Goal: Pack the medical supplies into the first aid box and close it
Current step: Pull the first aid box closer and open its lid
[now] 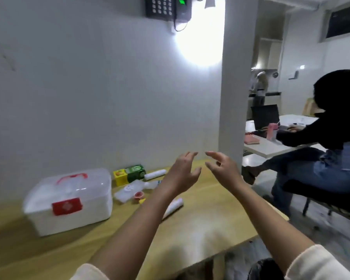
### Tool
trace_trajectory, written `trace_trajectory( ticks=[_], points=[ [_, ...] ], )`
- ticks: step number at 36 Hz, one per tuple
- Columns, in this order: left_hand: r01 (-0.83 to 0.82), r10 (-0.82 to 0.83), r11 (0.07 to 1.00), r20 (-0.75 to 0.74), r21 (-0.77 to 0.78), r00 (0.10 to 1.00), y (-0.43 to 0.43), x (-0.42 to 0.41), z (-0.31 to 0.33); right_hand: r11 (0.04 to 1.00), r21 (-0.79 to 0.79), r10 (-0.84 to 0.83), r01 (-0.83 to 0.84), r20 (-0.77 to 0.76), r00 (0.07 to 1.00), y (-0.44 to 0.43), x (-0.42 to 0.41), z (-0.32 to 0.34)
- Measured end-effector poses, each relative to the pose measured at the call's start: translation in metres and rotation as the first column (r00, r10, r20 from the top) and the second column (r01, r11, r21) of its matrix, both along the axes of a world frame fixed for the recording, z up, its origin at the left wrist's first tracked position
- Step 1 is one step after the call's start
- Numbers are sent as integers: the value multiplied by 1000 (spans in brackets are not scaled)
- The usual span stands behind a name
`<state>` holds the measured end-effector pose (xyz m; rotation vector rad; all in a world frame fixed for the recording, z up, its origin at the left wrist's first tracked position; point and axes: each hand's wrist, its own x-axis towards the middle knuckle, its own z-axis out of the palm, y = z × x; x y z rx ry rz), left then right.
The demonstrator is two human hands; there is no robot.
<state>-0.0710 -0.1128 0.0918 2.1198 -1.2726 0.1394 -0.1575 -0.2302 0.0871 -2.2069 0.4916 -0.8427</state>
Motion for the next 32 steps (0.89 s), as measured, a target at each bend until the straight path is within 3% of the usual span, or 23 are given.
trace_trajectory(
  ticks=[10, 14, 18, 21, 24, 32],
  points=[
    [-405, 405, 914, -26, 7, 914, 181, 100, -14, 931, 2, 364, -364, 2, 931, 130, 128, -25],
    [-551, 551, 834, -45, 19, 833, 250, 127, -34, 867, -98, 490, -489, -23, 872, 175, 159, -46],
    [-644, 645, 764, -81, 45, 760, 296, 144, -57, 794, -312, 525, -522, -82, 847, 205, 178, -64],
    [-652, 655, 755, -145, 73, 742, 315, 152, -71, 720, -506, 492, -474, -110, 864, 214, 192, -76],
    [-605, 596, 796, -194, 18, 779, 319, 158, -83, 641, -630, 455, -439, -148, 878, 215, 205, -88],
    [-573, 558, 807, -135, -140, 819, 317, 169, -108, 522, -766, 464, -375, -114, 878, 204, 220, -95]
  ],
)
